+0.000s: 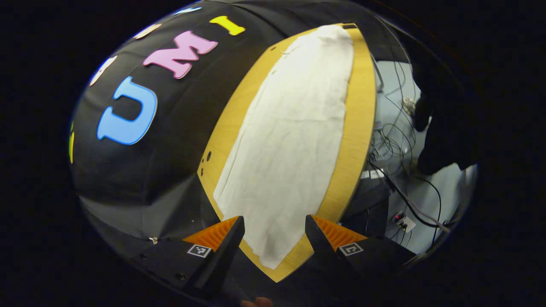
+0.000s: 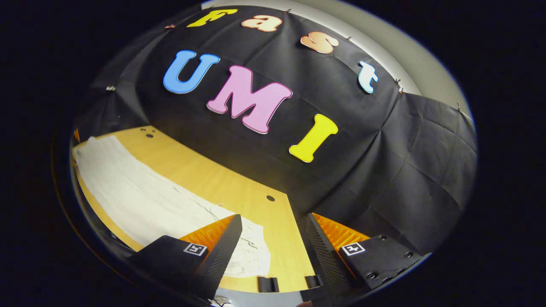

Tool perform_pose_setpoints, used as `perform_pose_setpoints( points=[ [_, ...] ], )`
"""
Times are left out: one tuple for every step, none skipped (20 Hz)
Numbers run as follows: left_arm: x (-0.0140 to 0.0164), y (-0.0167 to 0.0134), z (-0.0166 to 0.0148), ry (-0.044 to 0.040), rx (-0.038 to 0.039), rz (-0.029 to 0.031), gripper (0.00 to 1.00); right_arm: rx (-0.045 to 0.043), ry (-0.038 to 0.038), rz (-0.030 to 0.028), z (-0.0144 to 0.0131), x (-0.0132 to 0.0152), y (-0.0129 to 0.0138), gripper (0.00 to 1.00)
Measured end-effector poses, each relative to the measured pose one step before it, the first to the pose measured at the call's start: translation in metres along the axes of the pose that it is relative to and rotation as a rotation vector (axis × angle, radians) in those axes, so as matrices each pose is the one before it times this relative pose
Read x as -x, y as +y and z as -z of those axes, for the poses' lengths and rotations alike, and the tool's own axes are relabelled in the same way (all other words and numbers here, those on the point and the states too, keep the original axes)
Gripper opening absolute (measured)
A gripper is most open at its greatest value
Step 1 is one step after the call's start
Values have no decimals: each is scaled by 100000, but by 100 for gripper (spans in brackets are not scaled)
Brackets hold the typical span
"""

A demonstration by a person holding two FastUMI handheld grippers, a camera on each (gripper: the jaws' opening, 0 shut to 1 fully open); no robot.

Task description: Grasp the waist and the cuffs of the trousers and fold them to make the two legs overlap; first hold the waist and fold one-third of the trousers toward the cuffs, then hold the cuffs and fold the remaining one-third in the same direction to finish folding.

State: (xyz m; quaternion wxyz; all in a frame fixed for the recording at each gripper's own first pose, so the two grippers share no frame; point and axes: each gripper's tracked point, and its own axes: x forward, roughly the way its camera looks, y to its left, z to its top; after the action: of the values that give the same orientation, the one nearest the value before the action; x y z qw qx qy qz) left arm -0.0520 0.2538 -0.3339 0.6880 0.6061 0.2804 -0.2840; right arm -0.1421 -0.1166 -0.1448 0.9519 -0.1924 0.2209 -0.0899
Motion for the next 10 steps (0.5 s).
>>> perform_pose_setpoints(
  points=[
    [-313, -589, 727, 1400, -2734, 2075, 93, 3809, 2129, -153, 1340, -160, -185, 98],
    [-246, -327, 750, 1491, -2331, 1099, 92, 3201, 1986, -255, 1284, -25, 10, 97],
    [-326, -108, 388, 1479, -2563, 461, 93, 2513, 2116, -278, 1077, 15, -126, 96],
    [-527, 41, 344, 1115, -2701, 181, 93, 1736, 1658, -748, 1031, 152, 220, 97],
    [-463, 389, 62, 551, -3214, -1517, 92, 1524, 1432, -512, 837, -12, 161, 97],
    [-648, 692, 57, 1019, -2988, -706, 91, 1212, 1085, -823, 660, 130, 318, 97],
    [-623, 229, 45, 936, -2839, -566, 91, 1390, 990, -942, 509, -149, 374, 97],
    [-665, 575, 133, 511, -3153, -1103, 89, 1951, 1004, -1184, 557, -14, 517, 97],
    [-684, 532, -62, 824, -3016, -886, 89, 2355, 885, -1699, 539, 60, 649, 97],
    [-578, 526, -78, 695, -1983, -707, 89, 2542, 528, -2104, 616, -154, 664, 97]
  ],
)
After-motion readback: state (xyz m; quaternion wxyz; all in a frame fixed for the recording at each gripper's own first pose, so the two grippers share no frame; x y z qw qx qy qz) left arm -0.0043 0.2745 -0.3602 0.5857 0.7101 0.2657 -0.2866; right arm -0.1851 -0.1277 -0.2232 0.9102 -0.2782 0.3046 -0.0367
